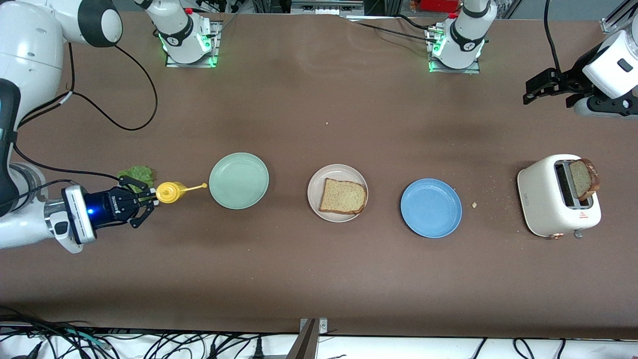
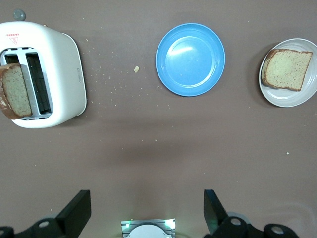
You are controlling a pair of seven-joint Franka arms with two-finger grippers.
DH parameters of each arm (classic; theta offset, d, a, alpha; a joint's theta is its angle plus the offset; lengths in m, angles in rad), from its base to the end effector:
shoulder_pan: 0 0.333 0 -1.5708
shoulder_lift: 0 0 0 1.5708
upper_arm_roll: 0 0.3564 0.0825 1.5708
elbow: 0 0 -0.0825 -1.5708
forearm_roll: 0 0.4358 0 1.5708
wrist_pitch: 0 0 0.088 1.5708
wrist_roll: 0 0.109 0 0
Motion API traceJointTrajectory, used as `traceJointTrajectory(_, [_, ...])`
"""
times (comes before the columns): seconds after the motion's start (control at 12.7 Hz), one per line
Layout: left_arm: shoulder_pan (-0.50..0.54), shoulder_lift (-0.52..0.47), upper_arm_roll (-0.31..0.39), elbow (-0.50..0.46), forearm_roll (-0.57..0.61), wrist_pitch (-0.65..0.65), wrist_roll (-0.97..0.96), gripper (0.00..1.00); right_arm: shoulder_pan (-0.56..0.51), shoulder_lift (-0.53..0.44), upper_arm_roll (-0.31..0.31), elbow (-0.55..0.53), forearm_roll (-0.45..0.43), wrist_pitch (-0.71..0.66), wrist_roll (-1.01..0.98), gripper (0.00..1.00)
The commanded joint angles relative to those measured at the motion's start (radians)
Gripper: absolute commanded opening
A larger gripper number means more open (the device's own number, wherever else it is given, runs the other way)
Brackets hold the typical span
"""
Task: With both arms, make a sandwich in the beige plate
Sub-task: 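Carry the mustard bottle back and lower it beside the lettuce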
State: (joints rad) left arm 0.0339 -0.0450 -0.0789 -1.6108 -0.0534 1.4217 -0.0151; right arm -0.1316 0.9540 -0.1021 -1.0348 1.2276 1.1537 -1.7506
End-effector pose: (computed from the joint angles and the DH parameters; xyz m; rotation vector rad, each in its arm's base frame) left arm 0.5723 -0.0333 0.6570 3.0876 -0.0520 -0.2253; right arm 0.7945 -0.0256 0.3054 -1.3031 -1.2451 -0.6141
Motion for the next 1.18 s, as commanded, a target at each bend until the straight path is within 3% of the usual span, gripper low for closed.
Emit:
traceJointTrajectory(0.0, [0.003, 0.002, -0.004, 0.014, 0.015, -0.003, -0.005, 1.00, -0.054, 0.080, 0.015, -0.017, 0.030, -0.078, -0.195, 0.01])
traceJointTrajectory(0.31, [0.003, 0.002, -0.004, 0.014, 0.015, -0.003, -0.005, 1.00, -0.095, 0.173, 0.013, -0.077, 0.010, -0.094, -0.433, 0.01])
traceJointTrajectory(1.1, [0.003, 0.002, -0.002, 0.014, 0.015, -0.003, -0.005, 1.00, -0.123, 0.296, -0.024, -0.071, -0.060, -0.055, -0.608, 0.02])
